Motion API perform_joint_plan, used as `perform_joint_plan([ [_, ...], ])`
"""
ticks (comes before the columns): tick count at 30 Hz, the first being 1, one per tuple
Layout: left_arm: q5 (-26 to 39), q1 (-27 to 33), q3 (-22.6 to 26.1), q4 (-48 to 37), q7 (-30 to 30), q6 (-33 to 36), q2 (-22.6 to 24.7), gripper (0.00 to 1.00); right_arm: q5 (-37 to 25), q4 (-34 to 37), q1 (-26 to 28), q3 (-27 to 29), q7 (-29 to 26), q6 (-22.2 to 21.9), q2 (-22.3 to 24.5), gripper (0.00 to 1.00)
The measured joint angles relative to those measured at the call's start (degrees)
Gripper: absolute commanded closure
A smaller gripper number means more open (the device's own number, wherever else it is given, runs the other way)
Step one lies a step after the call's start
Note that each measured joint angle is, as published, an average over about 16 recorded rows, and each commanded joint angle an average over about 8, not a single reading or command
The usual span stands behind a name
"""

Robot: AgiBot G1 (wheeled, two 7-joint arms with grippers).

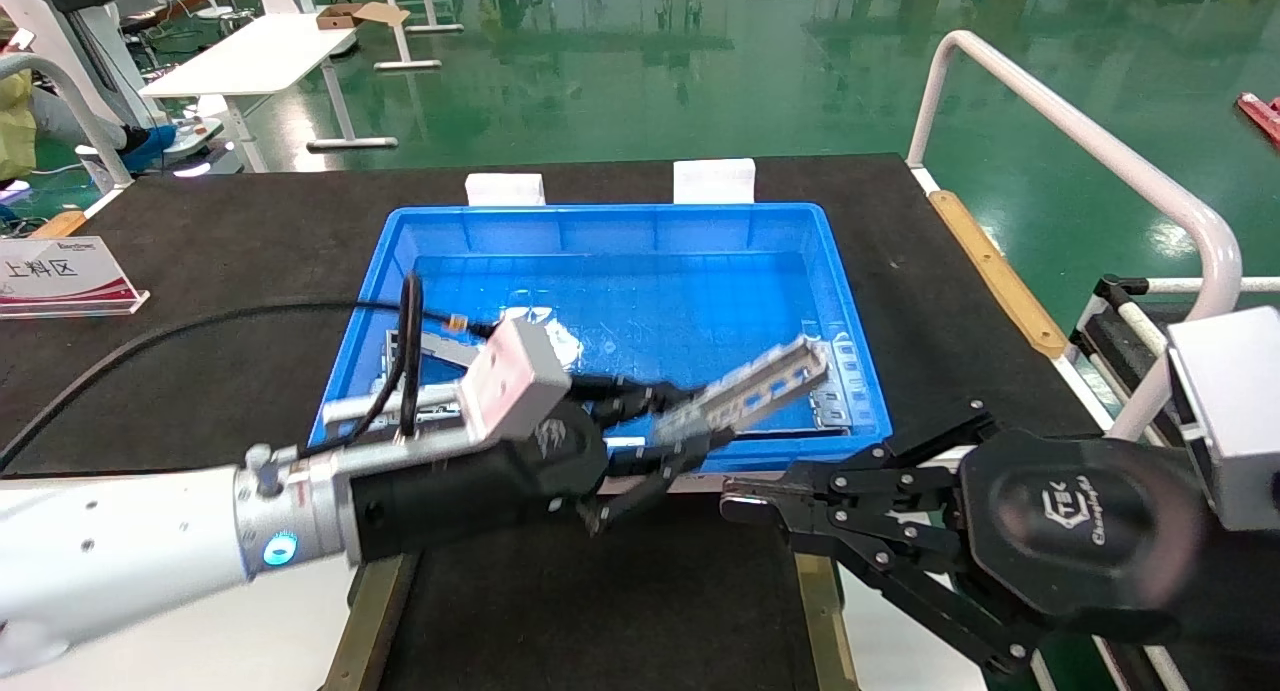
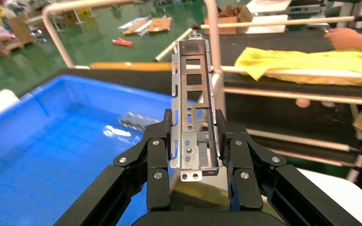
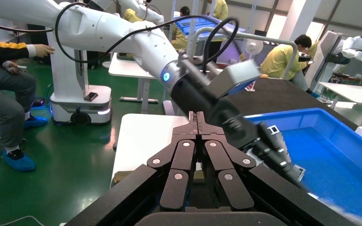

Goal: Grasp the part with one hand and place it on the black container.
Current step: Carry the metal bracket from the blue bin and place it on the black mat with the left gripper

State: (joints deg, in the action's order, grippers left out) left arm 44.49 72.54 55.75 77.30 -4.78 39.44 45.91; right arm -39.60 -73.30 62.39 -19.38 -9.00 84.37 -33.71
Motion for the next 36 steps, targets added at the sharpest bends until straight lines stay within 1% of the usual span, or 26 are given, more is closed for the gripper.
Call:
perform_joint_plan([
  [10, -2.39, -7.71, 0.51, 0.53, 2.6, 1.63, -2.46, 1.0, 0.01, 0.0, 0.0, -0.01, 0.01, -0.01, 0.01, 1.0],
  [15, -2.79, -12.36, 1.24, 0.58, 4.17, 0.41, -2.74, 1.0, 0.01, 0.0, 0.01, -0.02, 0.01, -0.01, 0.01, 1.0],
  [19, -2.8, -16.09, 1.83, 0.55, 5.46, -1.84, -2.28, 1.0, 0.02, 0.0, 0.01, -0.03, 0.01, -0.01, 0.01, 1.0],
  [26, -2.6, -22.22, 2.56, 0.41, 6.83, -9.59, 0.04, 1.0, 0.02, 0.0, 0.01, -0.04, 0.02, -0.01, 0.01, 1.0],
  [36, -3.14, -28.62, 4.03, 0.28, 4.79, -26.57, 5.83, 1.0, 0.03, 0.0, 0.01, -0.05, 0.02, -0.02, 0.02, 1.0],
])
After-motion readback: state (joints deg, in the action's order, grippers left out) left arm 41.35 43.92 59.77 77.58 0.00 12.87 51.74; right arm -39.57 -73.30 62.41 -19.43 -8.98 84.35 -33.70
